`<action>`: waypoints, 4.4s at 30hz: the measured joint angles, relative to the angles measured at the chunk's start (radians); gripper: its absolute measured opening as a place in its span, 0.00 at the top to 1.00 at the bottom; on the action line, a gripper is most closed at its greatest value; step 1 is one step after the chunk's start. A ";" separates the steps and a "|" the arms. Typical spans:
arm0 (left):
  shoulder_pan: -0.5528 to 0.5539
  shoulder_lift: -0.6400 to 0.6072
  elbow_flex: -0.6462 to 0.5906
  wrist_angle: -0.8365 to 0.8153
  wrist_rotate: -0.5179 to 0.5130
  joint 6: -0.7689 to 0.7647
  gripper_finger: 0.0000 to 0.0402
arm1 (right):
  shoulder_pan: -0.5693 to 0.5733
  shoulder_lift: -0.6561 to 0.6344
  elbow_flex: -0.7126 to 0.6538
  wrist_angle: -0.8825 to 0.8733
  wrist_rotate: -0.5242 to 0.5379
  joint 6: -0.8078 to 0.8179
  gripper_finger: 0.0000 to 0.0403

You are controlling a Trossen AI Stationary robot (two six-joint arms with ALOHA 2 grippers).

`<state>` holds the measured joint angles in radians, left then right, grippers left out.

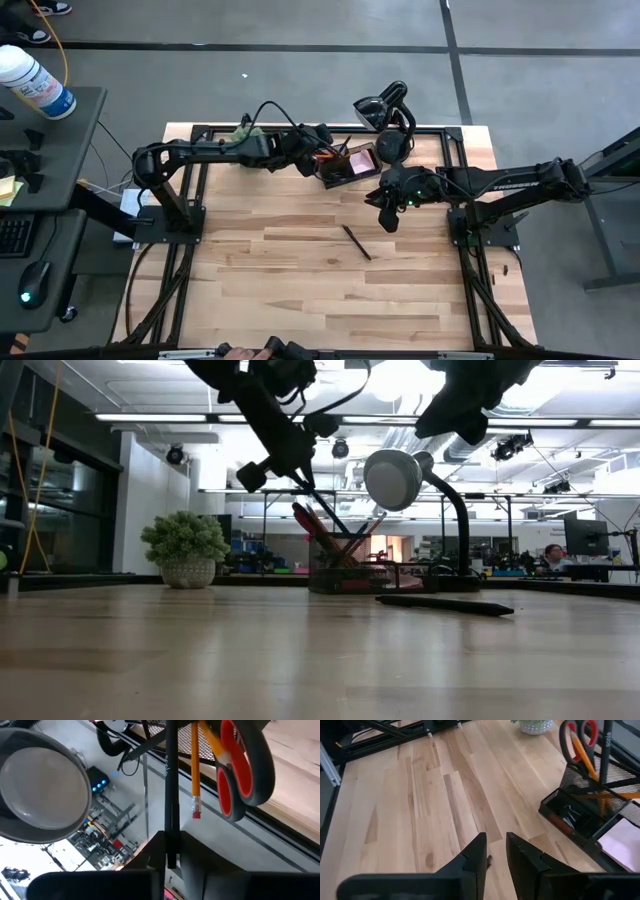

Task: Pick and place office supplies into organizer
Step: Put the left black pen into the black desk organizer, then put the black pen into the black desk organizer

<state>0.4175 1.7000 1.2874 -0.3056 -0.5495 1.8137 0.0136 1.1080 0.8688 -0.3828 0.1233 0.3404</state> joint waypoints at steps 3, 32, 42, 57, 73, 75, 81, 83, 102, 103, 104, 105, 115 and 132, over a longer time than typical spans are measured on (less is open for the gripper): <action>-0.001 0.000 0.000 0.001 0.008 0.000 0.90 | 0.000 0.000 0.000 0.000 -0.006 0.000 0.83; -0.008 -0.008 0.066 0.085 -0.151 -0.168 0.76 | 0.000 0.000 0.000 -0.010 -0.018 0.026 0.83; 0.037 -0.022 0.366 -0.476 0.095 -0.912 0.76 | 0.000 0.000 0.000 -0.019 -0.016 0.045 0.83; 0.087 -0.027 0.387 -0.795 0.470 -1.275 0.76 | 0.027 0.006 0.000 -0.043 -0.065 0.166 0.83; -0.131 -0.035 0.387 -0.796 0.408 -1.372 0.91 | 0.198 0.237 0.000 -0.032 -0.038 0.455 0.83; -0.161 -0.035 0.387 -0.796 0.382 -1.395 0.94 | 0.205 0.273 0.000 -0.034 -0.003 0.486 0.83; -0.255 -0.035 0.387 -0.808 0.347 -1.468 1.00 | 0.210 0.334 0.000 -0.040 0.056 0.523 0.83; -0.291 -0.035 0.387 -0.826 0.324 -1.515 0.99 | 0.210 0.336 0.000 -0.046 0.074 0.515 0.83; -0.758 -0.035 0.387 -0.914 0.110 -2.255 0.99 | 0.204 0.445 0.000 0.005 0.173 0.377 0.83; -0.788 -0.035 0.387 -0.922 0.094 -2.291 0.99 | 0.201 0.460 0.000 0.018 0.168 0.369 0.83; -0.817 -0.035 0.387 -0.928 0.076 -2.321 0.99 | 0.196 0.473 0.000 0.032 0.160 0.363 0.83; -0.843 -0.035 0.387 -0.933 0.057 -2.347 0.99 | 0.191 0.487 0.000 0.048 0.154 0.360 0.83; -0.947 -0.038 0.354 -0.995 -0.078 -2.482 0.99 | 0.073 0.517 0.000 0.087 0.046 0.445 0.83; -0.978 -0.408 -0.183 -0.400 -0.068 -2.277 1.00 | 0.033 0.545 0.058 0.110 0.020 0.594 0.66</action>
<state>-0.5603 1.2916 1.1043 -0.7060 -0.6170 -0.4633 0.0467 1.6532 0.9269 -0.2732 0.1435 0.9343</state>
